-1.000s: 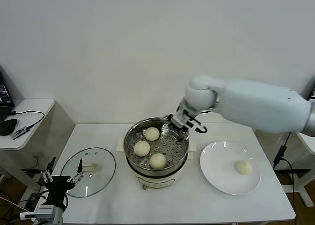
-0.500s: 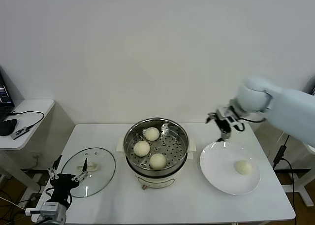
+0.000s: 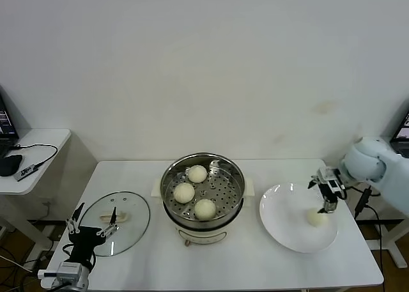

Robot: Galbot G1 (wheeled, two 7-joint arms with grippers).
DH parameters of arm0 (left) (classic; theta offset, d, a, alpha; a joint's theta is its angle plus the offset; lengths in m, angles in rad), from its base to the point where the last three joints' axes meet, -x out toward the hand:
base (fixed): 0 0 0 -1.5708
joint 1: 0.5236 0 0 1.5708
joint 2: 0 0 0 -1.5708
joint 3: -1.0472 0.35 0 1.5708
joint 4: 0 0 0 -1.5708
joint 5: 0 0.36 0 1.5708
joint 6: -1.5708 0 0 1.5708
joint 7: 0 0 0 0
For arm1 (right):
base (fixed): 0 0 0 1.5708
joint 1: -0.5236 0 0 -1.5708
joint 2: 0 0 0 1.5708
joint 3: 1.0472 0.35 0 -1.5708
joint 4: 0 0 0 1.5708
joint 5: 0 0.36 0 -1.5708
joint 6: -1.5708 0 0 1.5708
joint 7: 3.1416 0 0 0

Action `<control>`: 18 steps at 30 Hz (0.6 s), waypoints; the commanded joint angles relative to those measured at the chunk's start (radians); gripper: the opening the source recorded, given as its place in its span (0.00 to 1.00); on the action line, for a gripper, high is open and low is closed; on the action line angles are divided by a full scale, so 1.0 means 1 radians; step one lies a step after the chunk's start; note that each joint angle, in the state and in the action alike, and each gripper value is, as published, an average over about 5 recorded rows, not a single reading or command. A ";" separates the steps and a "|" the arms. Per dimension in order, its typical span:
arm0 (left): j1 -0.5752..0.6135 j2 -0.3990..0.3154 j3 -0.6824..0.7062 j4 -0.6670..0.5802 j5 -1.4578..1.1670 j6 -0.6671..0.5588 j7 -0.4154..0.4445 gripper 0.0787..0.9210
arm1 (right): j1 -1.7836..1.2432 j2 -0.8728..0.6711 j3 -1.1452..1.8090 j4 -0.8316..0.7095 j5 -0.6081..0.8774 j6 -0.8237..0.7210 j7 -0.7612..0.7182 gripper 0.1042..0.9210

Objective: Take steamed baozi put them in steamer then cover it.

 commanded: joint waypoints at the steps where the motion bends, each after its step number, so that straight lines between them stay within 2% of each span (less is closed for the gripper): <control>1: 0.006 -0.002 -0.002 0.008 0.003 0.000 0.001 0.88 | -0.194 0.002 0.128 -0.098 -0.099 -0.001 -0.002 0.88; 18: 0.007 -0.004 -0.013 0.020 0.007 0.000 0.001 0.88 | -0.233 0.156 0.157 -0.244 -0.162 0.028 -0.002 0.88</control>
